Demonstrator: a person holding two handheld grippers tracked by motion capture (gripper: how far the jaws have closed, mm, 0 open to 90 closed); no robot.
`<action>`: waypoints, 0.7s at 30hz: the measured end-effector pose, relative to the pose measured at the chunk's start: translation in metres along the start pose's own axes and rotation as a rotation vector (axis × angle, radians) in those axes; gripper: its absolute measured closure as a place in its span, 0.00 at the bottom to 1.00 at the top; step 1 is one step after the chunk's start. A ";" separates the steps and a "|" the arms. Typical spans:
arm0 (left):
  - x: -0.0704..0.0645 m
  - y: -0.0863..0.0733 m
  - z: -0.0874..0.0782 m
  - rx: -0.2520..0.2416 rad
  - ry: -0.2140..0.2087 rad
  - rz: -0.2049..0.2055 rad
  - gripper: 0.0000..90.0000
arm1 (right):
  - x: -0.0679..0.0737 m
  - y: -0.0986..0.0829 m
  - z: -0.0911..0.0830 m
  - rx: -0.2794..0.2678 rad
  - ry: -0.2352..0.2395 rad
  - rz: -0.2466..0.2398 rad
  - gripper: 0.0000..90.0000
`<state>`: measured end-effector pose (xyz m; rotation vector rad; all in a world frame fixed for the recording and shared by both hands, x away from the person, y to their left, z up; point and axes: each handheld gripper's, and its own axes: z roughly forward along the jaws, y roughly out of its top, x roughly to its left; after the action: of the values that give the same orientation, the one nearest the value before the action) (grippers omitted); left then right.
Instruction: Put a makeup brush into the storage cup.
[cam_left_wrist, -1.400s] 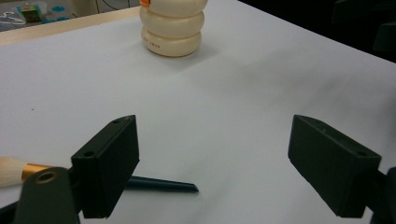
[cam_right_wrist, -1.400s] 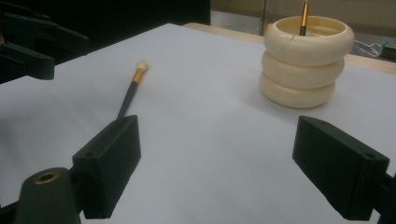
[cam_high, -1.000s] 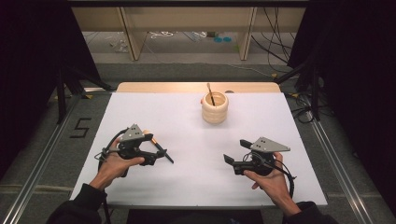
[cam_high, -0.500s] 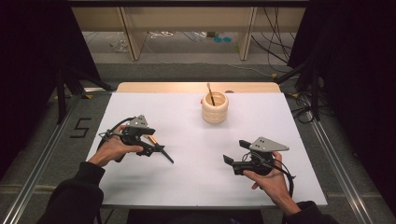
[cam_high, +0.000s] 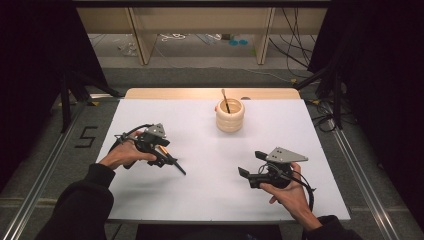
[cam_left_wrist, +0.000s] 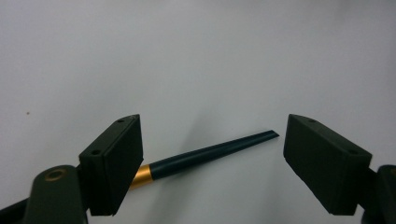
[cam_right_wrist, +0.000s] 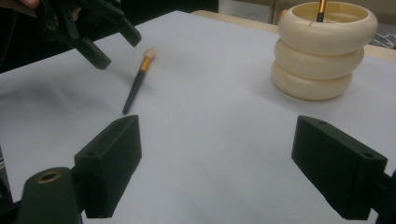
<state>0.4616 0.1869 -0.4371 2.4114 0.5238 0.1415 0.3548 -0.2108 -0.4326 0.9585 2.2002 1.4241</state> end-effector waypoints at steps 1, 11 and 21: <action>0.001 0.000 0.002 0.021 0.002 0.015 0.22 | 0.000 0.000 0.000 0.001 0.001 0.000 0.19; 0.008 0.007 0.007 0.081 0.002 0.033 0.23 | 0.002 -0.001 0.003 -0.016 0.026 0.021 0.19; 0.009 0.007 0.017 0.130 -0.044 0.044 0.23 | 0.001 -0.001 0.003 -0.010 0.020 0.000 0.19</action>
<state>0.4761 0.1753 -0.4462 2.5478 0.4728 0.0758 0.3556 -0.2086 -0.4345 0.9457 2.2054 1.4489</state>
